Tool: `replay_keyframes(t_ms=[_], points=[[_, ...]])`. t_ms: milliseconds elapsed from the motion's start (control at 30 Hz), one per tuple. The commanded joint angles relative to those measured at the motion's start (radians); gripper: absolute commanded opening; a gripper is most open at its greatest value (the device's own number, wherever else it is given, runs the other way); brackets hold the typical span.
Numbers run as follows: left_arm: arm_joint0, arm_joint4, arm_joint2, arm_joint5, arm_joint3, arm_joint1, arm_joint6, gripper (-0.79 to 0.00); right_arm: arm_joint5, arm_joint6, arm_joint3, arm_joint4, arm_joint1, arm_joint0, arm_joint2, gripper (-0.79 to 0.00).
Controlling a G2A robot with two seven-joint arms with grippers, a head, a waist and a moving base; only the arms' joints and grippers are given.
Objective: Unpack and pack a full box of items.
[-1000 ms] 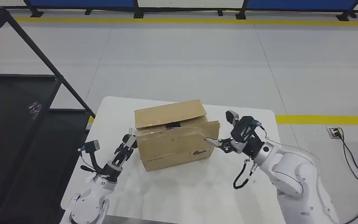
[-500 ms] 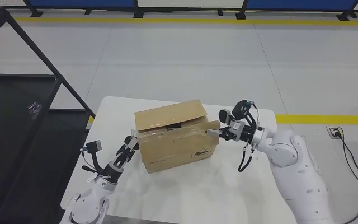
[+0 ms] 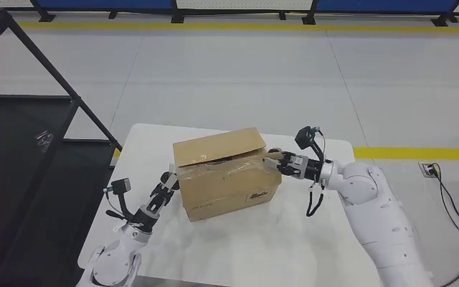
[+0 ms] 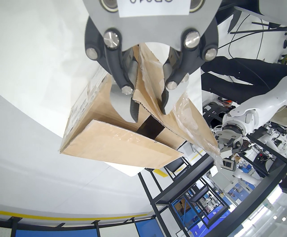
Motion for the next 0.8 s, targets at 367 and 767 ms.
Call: replay_keyframes(t_ms=[367, 767], points=[[0.012, 0.029, -0.002, 0.004, -0.023, -0.001, 0.047, -0.785, 0.083, 0.028, 0.055, 0.047, -0.004, 0.050, -0.081, -0.785], [0.034, 0.029, -0.029, -0.001, -0.034, 0.001, 0.084, -0.785, 0.166, -0.018, 0.068, 0.025, -0.005, 0.070, -0.120, -0.785]])
